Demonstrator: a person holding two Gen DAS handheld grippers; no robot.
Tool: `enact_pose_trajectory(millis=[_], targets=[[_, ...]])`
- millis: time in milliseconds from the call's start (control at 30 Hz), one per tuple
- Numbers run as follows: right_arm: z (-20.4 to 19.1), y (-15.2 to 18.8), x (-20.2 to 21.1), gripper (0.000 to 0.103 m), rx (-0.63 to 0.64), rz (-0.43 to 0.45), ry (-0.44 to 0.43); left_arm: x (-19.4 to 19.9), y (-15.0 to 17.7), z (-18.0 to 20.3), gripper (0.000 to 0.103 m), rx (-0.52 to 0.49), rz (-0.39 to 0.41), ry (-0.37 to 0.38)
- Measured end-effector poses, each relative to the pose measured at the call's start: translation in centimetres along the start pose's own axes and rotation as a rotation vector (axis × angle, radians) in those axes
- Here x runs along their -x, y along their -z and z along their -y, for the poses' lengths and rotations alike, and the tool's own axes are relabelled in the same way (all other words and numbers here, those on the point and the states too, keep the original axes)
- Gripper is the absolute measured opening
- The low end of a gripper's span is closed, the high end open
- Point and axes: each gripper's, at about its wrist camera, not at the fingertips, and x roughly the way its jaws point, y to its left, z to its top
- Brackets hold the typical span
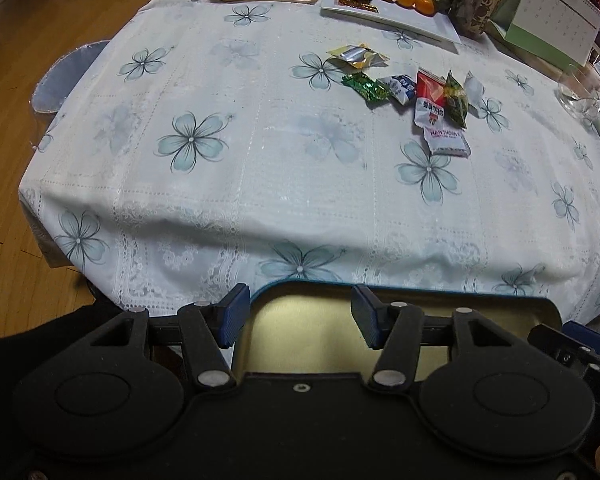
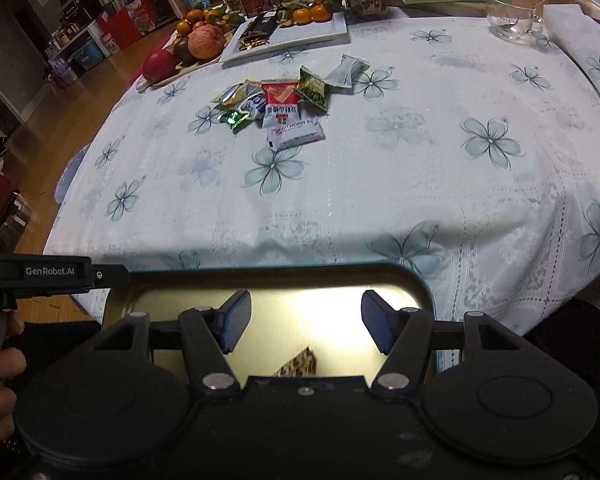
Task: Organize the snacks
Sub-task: 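Lift both tools away from the tray toward the snack pile, then grasp white hawthorn strip bar with right gripper while left gripper grasps red wafer pack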
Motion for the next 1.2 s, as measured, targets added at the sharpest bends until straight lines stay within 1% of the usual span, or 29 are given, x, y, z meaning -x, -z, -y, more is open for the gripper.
enact_pose_trajectory(millis=[67, 267, 467, 533, 633, 733, 800, 867, 933, 1067, 1200], targets=[[0.3, -1.9, -0.7, 0.064, -0.008, 0.0, 0.004, -0.6, -1.5, 0.1, 0.06, -0.011, -0.004, 0.011], [1.0, -7.2, -3.5, 0.064, -0.027, -0.003, 0.036, -2.4, -6.2, 0.9, 0.06, -0.035, 0.016, 0.023], [1.6, -12.2, -7.1, 0.064, -0.046, -0.011, 0.071, -4.9, -10.9, 1.7, 0.06, -0.045, 0.023, -0.003], [1.6, -13.8, -8.4, 0.064, -0.055, -0.007, 0.076, -5.6, -12.4, 1.8, 0.06, -0.039, 0.034, -0.001], [1.6, -16.2, -10.2, 0.064, -0.082, -0.007, 0.07, -6.6, -14.4, 1.6, 0.06, -0.005, 0.052, 0.029], [1.4, -18.6, -12.3, 0.064, -0.127, -0.001, 0.055, -7.8, -15.4, 1.2, 0.06, 0.032, 0.058, 0.044], [1.1, -20.2, -13.4, 0.064, -0.15, 0.02, 0.059, -8.4, -16.0, 0.8, 0.058, 0.076, 0.028, 0.024], [0.6, -21.9, -14.7, 0.064, -0.164, 0.044, 0.071, -8.7, -16.7, 0.3, 0.058, 0.102, 0.001, 0.04], [-0.3, -23.4, -16.0, 0.065, -0.163, 0.055, 0.079, -8.6, -17.2, -0.2, 0.058, 0.131, -0.007, 0.043], [-2.1, -25.0, -18.7, 0.064, -0.137, 0.065, 0.116, -8.3, -17.8, -1.2, 0.058, 0.163, -0.02, 0.051], [-3.8, -25.1, -21.3, 0.064, -0.064, 0.028, 0.183, -8.6, -18.0, -1.9, 0.058, 0.179, -0.041, 0.042]])
